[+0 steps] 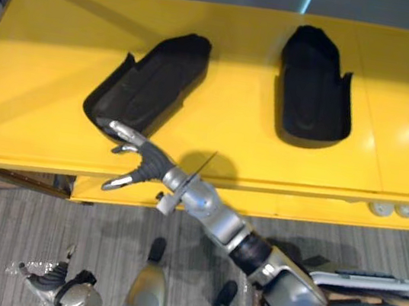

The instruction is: Walk over and take plastic housings, then place them on the shelf

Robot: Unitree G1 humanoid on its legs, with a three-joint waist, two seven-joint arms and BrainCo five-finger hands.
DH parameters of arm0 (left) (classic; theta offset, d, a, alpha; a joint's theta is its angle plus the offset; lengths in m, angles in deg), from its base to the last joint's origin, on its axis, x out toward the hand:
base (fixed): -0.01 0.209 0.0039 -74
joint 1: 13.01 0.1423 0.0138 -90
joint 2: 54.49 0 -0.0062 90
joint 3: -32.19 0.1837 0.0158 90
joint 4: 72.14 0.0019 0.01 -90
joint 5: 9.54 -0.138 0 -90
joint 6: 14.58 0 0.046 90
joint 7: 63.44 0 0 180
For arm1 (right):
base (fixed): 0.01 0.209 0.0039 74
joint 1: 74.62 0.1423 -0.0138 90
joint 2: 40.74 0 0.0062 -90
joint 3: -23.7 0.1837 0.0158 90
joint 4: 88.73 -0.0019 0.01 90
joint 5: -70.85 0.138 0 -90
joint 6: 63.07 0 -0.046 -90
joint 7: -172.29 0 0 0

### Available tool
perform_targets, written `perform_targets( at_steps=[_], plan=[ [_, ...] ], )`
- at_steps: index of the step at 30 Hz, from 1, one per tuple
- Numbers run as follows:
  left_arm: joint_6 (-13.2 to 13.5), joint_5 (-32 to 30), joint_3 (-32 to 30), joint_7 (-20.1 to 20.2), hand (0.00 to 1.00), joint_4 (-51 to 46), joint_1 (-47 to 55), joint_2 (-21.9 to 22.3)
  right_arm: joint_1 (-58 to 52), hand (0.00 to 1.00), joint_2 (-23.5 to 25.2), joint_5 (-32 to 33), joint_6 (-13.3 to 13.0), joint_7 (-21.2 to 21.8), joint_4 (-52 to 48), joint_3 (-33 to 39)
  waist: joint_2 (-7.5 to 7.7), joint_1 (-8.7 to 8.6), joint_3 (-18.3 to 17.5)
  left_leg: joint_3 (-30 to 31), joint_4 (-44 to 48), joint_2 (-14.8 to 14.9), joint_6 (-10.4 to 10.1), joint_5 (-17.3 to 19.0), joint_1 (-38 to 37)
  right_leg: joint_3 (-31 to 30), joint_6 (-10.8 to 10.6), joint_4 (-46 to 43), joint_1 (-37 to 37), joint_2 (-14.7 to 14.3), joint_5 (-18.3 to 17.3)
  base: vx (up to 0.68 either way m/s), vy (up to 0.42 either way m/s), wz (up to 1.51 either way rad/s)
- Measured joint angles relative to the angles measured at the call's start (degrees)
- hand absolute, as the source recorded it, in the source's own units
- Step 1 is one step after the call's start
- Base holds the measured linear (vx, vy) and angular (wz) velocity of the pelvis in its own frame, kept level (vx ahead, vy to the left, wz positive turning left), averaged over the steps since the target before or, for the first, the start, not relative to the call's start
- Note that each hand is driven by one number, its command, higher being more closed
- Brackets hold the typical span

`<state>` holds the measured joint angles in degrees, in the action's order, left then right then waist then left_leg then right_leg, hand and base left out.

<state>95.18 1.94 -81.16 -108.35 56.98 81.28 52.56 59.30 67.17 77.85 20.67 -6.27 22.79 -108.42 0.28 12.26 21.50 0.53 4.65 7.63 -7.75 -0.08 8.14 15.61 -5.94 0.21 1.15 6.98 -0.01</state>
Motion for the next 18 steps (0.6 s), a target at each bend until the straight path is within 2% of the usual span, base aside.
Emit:
perform_targets(
  at_steps=[3, 10, 12, 15, 18],
  plan=[
    [0.03, 0.03, 0.41, 0.45, 0.0, -0.11, 0.04, -0.01, 0.15, 0.0, -0.01, 0.04, 0.01, -1.51, 0.28, 1.99, -0.53, -0.02, 0.28, -0.39, 0.0, 0.2, -0.06, -0.03, -0.11, 0.0, 0.06, -0.76, -0.25, 0.0, -0.42, 0.0, 0.0, 0.0],
    [0.08, 1.57, 2.3, 1.25, 0.0, -1.62, 0.07, 0.39, 0.73, 0.0, -0.19, -0.01, -0.02, -2.64, 0.75, 4.99, -0.56, -0.35, 0.29, -1.0, -0.06, 0.66, -0.29, -0.2, -0.1, -0.18, 0.2, -1.43, -0.91, -0.18, -0.5, -0.01, -0.004, -0.04],
    [0.08, 1.54, 2.34, 1.26, 0.0, -1.71, 0.05, 0.39, 0.89, 0.0, -0.31, 0.08, -0.14, -1.81, 0.6, 5.51, -0.56, -0.49, 0.28, -1.04, -0.06, 0.69, -0.31, -0.23, -0.11, -0.2, 0.2, -1.55, -0.99, -0.18, -0.5, 0.0, -0.001, -0.02],
    [0.08, 1.55, 3.3, 1.26, 0.0, -1.71, 0.07, 0.33, 0.9, 0.0, -1.69, -0.32, -0.19, 2.0, -2.49, 5.05, -0.53, -0.6, 0.26, -1.04, -0.06, 0.72, -0.36, -0.29, -0.12, -0.24, 0.21, -1.58, -1.01, -0.22, -0.5, 0.0, 0.0, 0.0],
    [0.08, 1.54, 3.91, 1.27, 0.0, -1.7, 0.06, 0.29, 1.04, 0.0, -3.64, -5.45, -0.35, 3.47, -8.82, 3.8, -0.35, -0.78, 0.16, -1.04, -0.05, 0.79, -0.43, -0.33, -0.18, -0.4, 0.24, -1.6, -1.01, -0.36, -0.46, 0.0, 0.0, 0.0]
  ],
)
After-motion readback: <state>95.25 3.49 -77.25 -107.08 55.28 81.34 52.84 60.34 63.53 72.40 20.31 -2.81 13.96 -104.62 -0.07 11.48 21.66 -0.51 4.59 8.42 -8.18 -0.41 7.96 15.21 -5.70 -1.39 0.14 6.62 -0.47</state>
